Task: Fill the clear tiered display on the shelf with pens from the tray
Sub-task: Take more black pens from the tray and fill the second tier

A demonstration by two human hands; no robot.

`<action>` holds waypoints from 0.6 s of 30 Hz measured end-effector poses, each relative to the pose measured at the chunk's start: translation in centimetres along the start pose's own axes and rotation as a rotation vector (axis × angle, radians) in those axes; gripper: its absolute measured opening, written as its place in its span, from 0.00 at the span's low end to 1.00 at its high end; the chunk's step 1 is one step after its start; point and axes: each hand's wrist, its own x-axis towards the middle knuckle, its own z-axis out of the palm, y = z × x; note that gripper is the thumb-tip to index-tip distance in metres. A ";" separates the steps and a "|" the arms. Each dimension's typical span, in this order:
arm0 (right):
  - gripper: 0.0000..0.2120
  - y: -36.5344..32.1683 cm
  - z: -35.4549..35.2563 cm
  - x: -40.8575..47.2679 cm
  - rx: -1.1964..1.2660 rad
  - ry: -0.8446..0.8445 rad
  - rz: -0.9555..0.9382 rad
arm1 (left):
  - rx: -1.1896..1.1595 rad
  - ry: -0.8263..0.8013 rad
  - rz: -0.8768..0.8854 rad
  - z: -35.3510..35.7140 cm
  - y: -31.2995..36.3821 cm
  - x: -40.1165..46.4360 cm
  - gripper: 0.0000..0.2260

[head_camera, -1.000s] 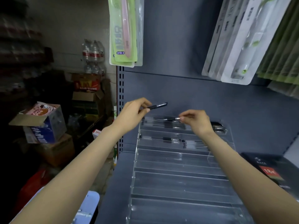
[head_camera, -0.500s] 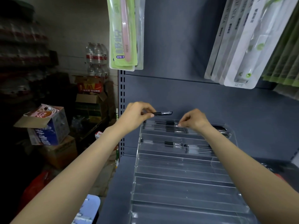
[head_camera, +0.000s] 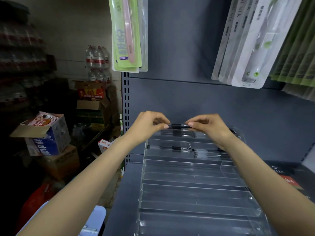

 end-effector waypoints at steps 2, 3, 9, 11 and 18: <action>0.07 0.4 -0.4 0.0 -0.014 0.083 -0.012 | 0.021 0.076 -0.041 -0.6 -0.9 -0.4 0.09; 0.07 0.6 -0.5 0.1 -0.019 0.126 -0.015 | 0.039 0.119 -0.081 -0.8 -1.3 -0.5 0.12; 0.04 2.0 -0.9 0.5 -0.249 0.141 0.022 | 0.038 0.008 -0.304 -0.5 -3.1 -1.1 0.25; 0.05 1.9 -0.7 0.7 -0.296 0.103 0.024 | 0.022 0.003 -0.301 -0.3 -3.3 -1.1 0.22; 0.06 1.5 0.1 1.2 -0.476 0.027 0.033 | -0.027 0.042 -0.331 0.0 -3.5 -1.2 0.20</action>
